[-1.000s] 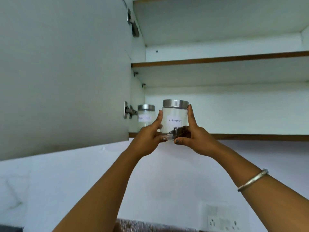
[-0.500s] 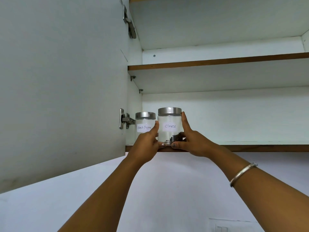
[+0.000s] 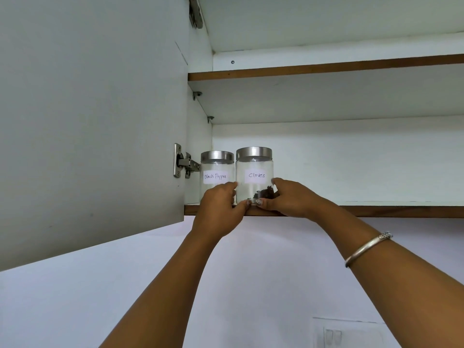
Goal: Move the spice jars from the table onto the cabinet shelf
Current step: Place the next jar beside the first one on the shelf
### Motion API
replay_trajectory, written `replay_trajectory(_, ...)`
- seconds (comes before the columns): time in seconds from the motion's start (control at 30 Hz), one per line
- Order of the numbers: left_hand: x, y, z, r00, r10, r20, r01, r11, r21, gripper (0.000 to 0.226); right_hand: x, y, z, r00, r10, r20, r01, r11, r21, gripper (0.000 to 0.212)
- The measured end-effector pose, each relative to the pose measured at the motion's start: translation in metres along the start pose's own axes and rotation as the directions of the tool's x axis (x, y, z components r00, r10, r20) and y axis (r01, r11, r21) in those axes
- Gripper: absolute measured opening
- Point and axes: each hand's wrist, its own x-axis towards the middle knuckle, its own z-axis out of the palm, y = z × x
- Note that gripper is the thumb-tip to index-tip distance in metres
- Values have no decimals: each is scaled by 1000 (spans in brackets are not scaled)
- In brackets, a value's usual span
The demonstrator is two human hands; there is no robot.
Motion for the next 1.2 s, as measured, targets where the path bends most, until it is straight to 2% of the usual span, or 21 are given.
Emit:
replay_trajectory(0.1,3,1,0,999,-44,-23,44,999,-10,46,2,-4,2,999,37,21,-37,999,27,39)
replay_trajectory(0.23,7,4,2,992,-122,-42,122,992,-16,36,4,-6,4,997,79,23,-79,997,25,33)
replay_trajectory(0.4,8,5,6,988,-142,-69,144,989,26,29,10,-4,9,992,125,5,-125,990,-66,40)
replay_trajectory(0.83,5,6,6,988,-134,-79,134,991,3,28,19,0,13,989,149,-2,-146,970,-192,32)
replay_trajectory(0.9,4,5,7,990,-120,-71,122,992,14,30,15,0,14,985,173,-20,-174,961,-216,38)
replay_trajectory(1.03,-4,7,15,995,-29,-99,37,996,82,25,0,-1,21,978,154,-143,-197,907,-372,84)
replay_trajectory(1.13,-22,13,24,990,63,-129,-41,985,169,24,-17,0,31,968,102,-231,-200,865,-460,87)
replay_trajectory(1.2,-36,19,32,983,140,-118,-109,965,240,32,-31,3,36,973,54,-224,-166,838,-520,86)
